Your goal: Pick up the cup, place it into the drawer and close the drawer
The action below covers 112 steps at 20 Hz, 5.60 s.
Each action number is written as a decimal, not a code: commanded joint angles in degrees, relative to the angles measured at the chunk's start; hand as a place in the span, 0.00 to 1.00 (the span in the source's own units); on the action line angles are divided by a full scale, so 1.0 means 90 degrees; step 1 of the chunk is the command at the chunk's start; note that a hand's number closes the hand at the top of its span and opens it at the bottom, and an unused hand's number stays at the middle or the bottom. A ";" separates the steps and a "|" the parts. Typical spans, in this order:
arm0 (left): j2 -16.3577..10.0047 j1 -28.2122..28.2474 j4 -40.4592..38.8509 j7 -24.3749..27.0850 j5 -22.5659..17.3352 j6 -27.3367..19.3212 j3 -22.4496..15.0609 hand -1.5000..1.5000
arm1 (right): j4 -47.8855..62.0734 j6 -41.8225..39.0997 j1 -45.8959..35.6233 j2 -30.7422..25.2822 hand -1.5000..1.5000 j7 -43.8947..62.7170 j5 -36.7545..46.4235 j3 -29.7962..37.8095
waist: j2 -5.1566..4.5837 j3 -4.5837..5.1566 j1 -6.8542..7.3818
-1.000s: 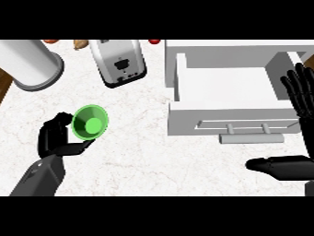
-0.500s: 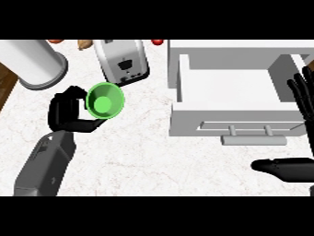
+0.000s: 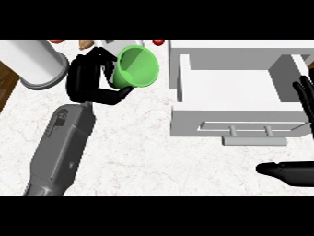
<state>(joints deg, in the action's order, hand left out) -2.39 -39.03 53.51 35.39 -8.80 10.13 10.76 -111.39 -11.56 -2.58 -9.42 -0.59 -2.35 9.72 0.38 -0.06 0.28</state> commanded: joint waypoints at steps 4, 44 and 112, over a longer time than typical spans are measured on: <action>0.0259 -0.0782 0.0975 -0.1485 -0.0092 -0.1130 -0.0907 1.00 | 0.0034 -0.0115 0.0118 -0.0082 0.00 -0.0115 -0.0068 0.0146 | -0.0022 0.0004 -0.0059; 0.0265 -0.3616 -0.3380 -0.2142 -0.2520 -0.3658 -0.4895 0.00 | 0.0083 -0.0219 -0.0417 -0.0058 0.00 0.0024 -0.0272 0.0061 | -0.0156 -0.0001 -0.0596; -0.3358 0.1270 0.2538 -0.2225 -0.3521 -0.2289 -0.2870 0.00 | 0.9418 0.2090 -0.5005 -0.0281 1.00 -0.2440 0.5862 -0.1341 | -0.0189 -0.0008 0.0361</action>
<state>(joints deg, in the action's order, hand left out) -32.59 -27.95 76.80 15.25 -40.68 -12.01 -15.65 -37.52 6.74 -41.24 -11.42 -21.27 50.86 -5.52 -0.50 0.10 3.07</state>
